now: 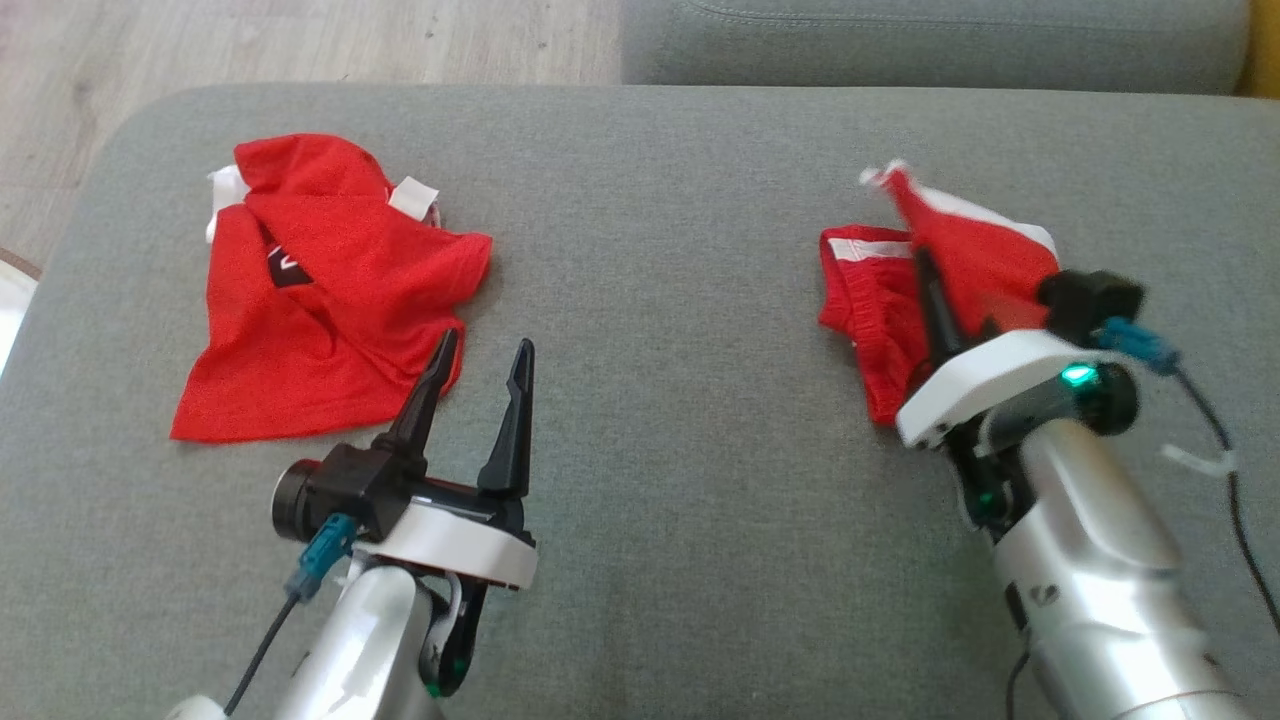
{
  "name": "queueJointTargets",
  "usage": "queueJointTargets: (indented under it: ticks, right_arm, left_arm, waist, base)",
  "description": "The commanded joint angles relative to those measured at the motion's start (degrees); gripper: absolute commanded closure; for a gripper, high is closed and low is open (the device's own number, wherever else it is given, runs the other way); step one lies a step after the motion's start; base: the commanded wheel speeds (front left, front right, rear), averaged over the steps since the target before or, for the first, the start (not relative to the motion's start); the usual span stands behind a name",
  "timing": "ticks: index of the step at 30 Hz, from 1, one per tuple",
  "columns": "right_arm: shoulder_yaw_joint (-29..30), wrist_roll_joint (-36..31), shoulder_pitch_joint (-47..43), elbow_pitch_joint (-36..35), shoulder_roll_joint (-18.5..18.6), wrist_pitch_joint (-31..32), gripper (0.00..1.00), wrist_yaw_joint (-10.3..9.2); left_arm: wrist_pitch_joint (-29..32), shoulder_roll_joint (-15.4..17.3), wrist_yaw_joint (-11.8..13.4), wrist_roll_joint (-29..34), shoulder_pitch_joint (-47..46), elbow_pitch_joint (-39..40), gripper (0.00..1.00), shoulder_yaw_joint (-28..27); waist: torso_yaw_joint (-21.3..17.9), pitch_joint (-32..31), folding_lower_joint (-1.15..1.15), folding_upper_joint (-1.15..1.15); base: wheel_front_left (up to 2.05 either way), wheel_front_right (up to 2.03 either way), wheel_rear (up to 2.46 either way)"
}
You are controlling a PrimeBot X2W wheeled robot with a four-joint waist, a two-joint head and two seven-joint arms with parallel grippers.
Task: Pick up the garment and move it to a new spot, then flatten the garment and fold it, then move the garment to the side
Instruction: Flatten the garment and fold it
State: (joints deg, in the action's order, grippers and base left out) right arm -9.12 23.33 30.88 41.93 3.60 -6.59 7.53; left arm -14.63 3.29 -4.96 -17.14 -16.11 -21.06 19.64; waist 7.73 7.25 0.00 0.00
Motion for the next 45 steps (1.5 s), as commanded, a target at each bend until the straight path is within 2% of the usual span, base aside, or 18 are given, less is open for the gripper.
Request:
queueJointTargets:
  ticks: [1,2,7,8,9,14,20,24,28,35,39,45]
  right_arm:
    - [-3.20,0.65,0.53,-0.80,-0.67,-0.70,1.00,-0.04]
    - [-5.76,1.21,0.37,0.28,-0.43,-0.88,1.00,-0.04]
    - [-11.28,1.22,0.11,4.09,1.01,0.10,1.00,-0.04]
    - [-12.59,0.92,0.06,4.69,1.17,0.19,0.09,-0.04]
    - [-13.85,1.07,-0.09,5.24,1.12,0.63,0.00,-0.04]
    - [-20.05,0.73,-0.50,5.83,1.57,0.57,0.00,-0.04]
    - [-19.47,0.87,-0.11,4.38,3.14,-3.36,0.00,-0.04]
    - [-14.83,-1.02,0.21,2.36,5.01,-6.45,0.00,-0.04]
    - [-6.66,-6.19,-0.72,-1.55,6.17,-8.05,0.00,-0.04]
    - [7.32,-16.73,-8.32,-12.46,1.98,-8.38,0.00,-0.04]
    - [10.63,-19.30,-13.64,-17.32,-0.18,-8.40,0.00,-0.04]
    - [10.32,-17.81,-17.08,-20.06,-0.69,-8.40,0.00,-0.04]
  left_arm:
    - [-0.37,0.63,0.40,-0.37,-1.31,1.65,0.00,-1.48]
    - [-0.37,0.68,0.50,-0.49,-1.25,1.63,0.00,-1.45]
    - [-0.37,0.99,0.85,-0.74,-0.89,1.58,0.00,-1.50]
    - [-0.37,1.04,0.95,-0.78,-0.81,1.57,0.00,-1.50]
    - [-0.37,1.09,1.04,-0.83,-0.76,1.53,0.00,-1.52]
    - [-0.37,1.25,1.40,-1.11,-0.71,1.62,0.00,-1.61]
    - [-0.37,1.55,1.81,-1.30,-0.73,2.37,0.00,-2.10]
    - [-0.37,1.55,2.16,-1.41,-0.49,3.59,0.00,-2.88]
    - [-0.37,1.42,2.36,-1.35,-0.23,4.86,0.00,-3.63]
    - [-0.37,1.11,2.29,-0.78,0.65,6.21,0.00,-5.14]
    - [-0.37,0.76,1.84,-0.43,1.61,6.54,0.00,-5.67]
    - [-0.37,0.39,1.01,0.13,2.30,6.37,0.00,-6.04]
  waist:
    - [0.30,0.02,0.00,0.00]
    - [0.46,-0.01,0.00,0.00]
    - [0.19,-0.21,0.00,0.00]
    - [0.02,-0.29,0.00,0.00]
    - [-0.19,-0.39,0.00,0.00]
    - [-1.74,-1.08,0.00,0.00]
    - [-3.56,-1.71,0.00,0.00]
    - [-5.02,-2.25,0.00,0.00]
    - [-6.30,-2.44,0.00,0.00]
    - [-7.64,-2.56,0.00,0.00]
    - [-7.95,-2.47,0.00,0.00]
    - [-8.06,-2.11,0.00,0.00]
  base:
    - [0.00,0.00,0.00]
    - [0.00,0.00,0.00]
    - [0.00,0.00,0.00]
    - [0.00,0.00,0.00]
    - [0.00,0.00,0.00]
    - [0.00,0.00,0.00]
    - [0.00,0.00,0.00]
    - [0.00,0.00,0.00]
    - [0.00,0.00,0.00]
    - [0.00,0.00,0.00]
    - [0.00,0.00,0.00]
    - [0.00,0.00,0.00]
